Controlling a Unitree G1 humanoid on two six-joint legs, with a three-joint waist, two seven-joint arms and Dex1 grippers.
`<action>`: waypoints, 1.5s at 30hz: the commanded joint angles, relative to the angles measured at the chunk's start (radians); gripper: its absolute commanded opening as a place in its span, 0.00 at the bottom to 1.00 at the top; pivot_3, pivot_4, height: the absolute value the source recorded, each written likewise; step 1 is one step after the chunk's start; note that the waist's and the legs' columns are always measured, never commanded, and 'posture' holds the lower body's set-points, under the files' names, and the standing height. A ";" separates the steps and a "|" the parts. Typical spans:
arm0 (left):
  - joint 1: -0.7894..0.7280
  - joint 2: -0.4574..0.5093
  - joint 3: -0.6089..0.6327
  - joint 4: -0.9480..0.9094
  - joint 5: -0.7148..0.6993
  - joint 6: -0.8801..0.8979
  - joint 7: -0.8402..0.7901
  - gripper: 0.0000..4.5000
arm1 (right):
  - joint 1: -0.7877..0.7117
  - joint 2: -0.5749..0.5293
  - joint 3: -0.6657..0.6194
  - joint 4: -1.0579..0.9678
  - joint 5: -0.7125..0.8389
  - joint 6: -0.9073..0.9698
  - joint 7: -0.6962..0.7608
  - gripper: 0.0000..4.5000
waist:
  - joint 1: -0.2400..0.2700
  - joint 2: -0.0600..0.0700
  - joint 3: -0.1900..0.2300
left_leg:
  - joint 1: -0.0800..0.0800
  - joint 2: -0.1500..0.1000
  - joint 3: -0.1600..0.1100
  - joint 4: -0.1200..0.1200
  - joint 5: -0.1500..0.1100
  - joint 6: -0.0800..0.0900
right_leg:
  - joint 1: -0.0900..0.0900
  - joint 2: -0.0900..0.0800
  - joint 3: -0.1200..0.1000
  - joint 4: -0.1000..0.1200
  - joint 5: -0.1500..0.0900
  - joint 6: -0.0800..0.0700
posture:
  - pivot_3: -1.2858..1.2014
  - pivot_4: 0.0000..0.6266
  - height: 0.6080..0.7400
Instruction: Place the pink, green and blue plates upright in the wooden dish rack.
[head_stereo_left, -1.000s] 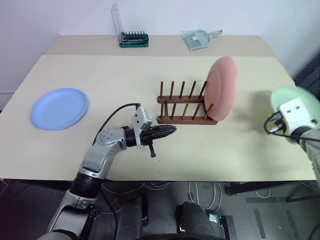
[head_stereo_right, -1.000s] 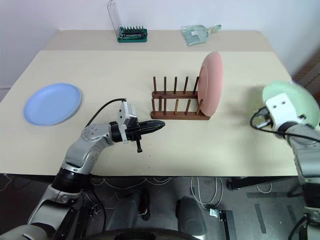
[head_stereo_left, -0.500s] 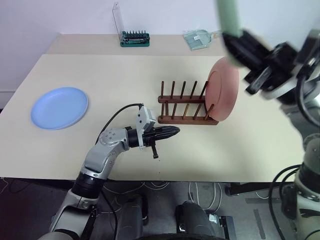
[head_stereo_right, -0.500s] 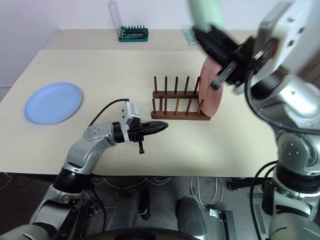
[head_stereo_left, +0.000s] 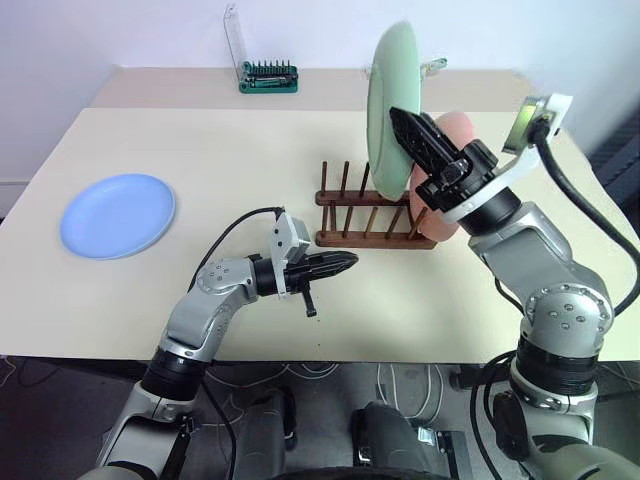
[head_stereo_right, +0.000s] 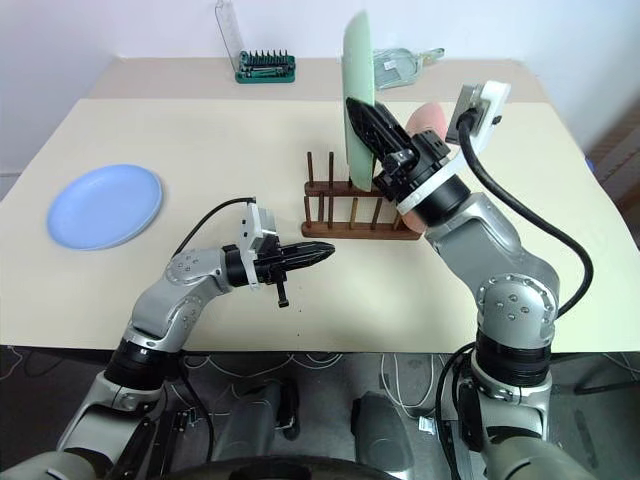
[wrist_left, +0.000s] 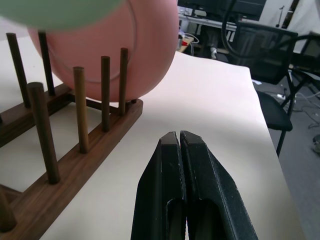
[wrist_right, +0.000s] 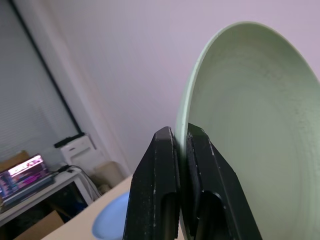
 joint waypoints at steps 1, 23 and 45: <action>0.008 0.006 0.020 -0.038 -0.018 -0.003 0.000 0.01 | 0.024 0.023 -0.011 -0.014 0.013 -0.026 0.003 0.01 | -0.001 0.000 0.000 | 0.000 0.000 0.000 0.000 0.000 0.000 | 0.000 0.000 0.000 0.000 0.000 0.000 | 0.52 0.24 0.94; 0.013 0.009 0.022 -0.036 -0.015 -0.011 0.001 0.01 | 0.022 0.062 -0.011 0.175 -0.041 -0.005 -0.019 0.01 | 0.000 0.000 0.000 | 0.000 0.000 0.000 0.000 0.000 0.000 | -0.001 0.000 0.000 0.000 0.000 0.000 | 0.52 0.24 0.94; 0.014 0.006 0.019 -0.021 -0.012 -0.023 -0.006 0.01 | -0.016 0.014 -0.002 0.128 -0.122 0.003 0.014 0.86 | 0.000 0.000 0.000 | 0.000 0.000 0.000 0.000 0.000 0.000 | -0.001 0.000 0.000 0.001 0.000 0.000 | 0.52 0.24 0.94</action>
